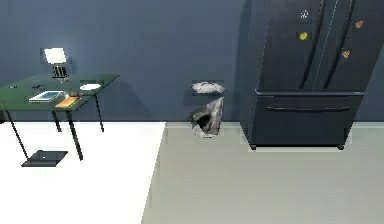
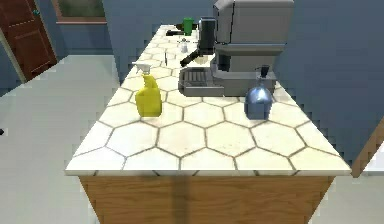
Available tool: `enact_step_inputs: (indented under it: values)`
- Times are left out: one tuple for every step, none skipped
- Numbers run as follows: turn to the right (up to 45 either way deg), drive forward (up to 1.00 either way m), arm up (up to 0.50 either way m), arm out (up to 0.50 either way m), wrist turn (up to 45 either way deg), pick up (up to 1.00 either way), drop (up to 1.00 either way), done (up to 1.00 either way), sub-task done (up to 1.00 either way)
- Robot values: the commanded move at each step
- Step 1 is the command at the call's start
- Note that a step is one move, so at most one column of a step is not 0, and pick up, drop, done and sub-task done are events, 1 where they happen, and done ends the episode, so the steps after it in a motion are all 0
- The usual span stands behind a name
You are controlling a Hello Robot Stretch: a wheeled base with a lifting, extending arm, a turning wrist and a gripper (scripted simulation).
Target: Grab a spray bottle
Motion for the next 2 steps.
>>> enact_step_inputs:
  values:
    - [0.0, 0.00, 0.50, 0.00, 0.0, 0.00, 0.00, 0.00, 0.00]
    - [0.0, 0.00, 0.38, 0.00, 0.0, 0.00, 0.00, 0.00, 0.00]
